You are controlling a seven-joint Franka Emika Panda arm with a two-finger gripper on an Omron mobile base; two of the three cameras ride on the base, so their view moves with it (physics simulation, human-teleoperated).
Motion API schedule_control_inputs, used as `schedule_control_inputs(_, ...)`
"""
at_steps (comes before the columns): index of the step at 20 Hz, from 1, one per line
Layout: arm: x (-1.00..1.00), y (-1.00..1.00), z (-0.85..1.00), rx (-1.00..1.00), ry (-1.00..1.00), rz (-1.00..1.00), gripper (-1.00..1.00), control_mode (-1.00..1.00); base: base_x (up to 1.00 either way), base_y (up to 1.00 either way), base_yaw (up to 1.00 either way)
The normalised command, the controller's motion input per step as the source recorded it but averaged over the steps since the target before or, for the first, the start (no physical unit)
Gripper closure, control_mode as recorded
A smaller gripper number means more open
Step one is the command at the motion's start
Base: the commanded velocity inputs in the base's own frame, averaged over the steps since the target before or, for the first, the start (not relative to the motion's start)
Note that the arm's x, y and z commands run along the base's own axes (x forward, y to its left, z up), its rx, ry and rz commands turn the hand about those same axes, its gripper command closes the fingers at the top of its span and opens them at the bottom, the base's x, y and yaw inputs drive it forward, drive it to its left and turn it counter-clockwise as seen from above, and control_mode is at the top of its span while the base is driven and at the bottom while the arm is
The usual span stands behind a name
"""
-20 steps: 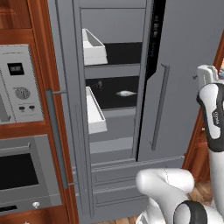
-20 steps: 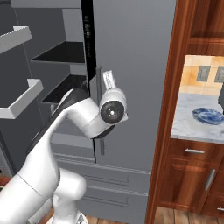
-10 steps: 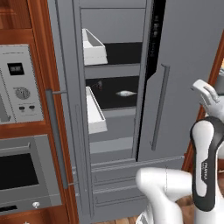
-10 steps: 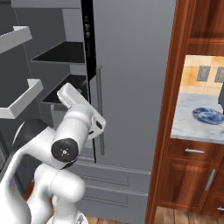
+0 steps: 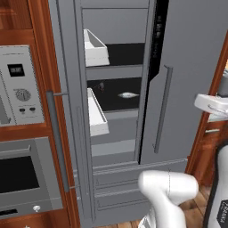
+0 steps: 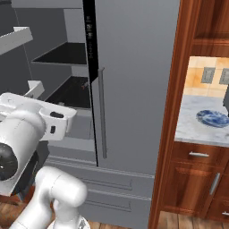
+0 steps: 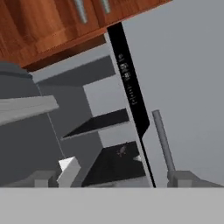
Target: Place the fish on the counter behind the older fish on the same shelf of the fridge to maintain FIFO order. Close the fridge door when finished.
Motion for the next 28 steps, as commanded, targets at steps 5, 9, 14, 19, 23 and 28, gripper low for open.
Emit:
schedule_control_inputs(5, -0.29, 1.00, -0.03, -0.56, -0.16, 0.00, -1.00, -1.00, 0.00, 0.00, 0.00)
schedule_control_inputs(9, -0.09, 1.00, -0.13, -0.52, -0.13, -0.02, -1.00, -1.00, 0.00, 0.00, 0.00)
schedule_control_inputs(14, 0.00, 1.00, -0.11, -0.42, -0.06, -0.08, -1.00, -1.00, 0.00, 0.00, 0.00)
schedule_control_inputs(19, 0.04, 1.00, -0.21, -0.40, -0.03, -0.08, -1.00, -1.00, 0.00, 0.00, 0.00)
schedule_control_inputs(23, 0.44, 1.00, -0.56, -0.37, 0.03, -0.12, -1.00, -1.00, 0.00, 0.00, 0.00)
schedule_control_inputs(28, 0.63, 1.00, -0.40, -0.31, 0.00, -0.17, -1.00, -1.00, 0.00, 0.00, 0.00)
